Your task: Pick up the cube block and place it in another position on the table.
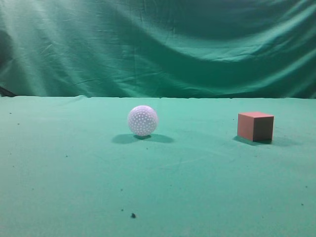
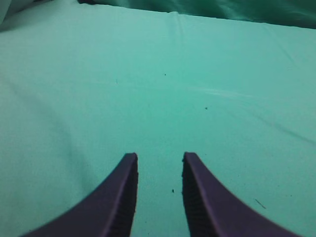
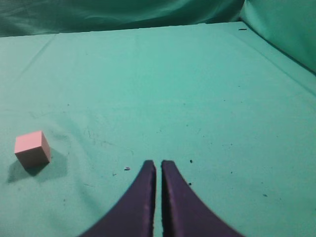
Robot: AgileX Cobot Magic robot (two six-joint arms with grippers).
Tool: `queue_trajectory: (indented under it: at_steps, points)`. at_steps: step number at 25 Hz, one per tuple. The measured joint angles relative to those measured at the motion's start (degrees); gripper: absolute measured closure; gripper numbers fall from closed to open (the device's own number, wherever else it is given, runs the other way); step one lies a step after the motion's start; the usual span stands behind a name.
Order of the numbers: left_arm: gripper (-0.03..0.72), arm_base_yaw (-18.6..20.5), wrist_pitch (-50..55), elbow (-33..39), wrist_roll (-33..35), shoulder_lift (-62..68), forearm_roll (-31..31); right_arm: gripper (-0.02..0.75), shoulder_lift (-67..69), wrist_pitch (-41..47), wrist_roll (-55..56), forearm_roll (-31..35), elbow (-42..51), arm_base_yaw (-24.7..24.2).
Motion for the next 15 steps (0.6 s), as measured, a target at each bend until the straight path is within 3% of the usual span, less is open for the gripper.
queue_trajectory:
  at_steps: [15]
  points:
    - [0.426, 0.0, 0.0, 0.0, 0.0, 0.0, 0.0, 0.738, 0.0, 0.0, -0.1, 0.0, 0.0, 0.0]
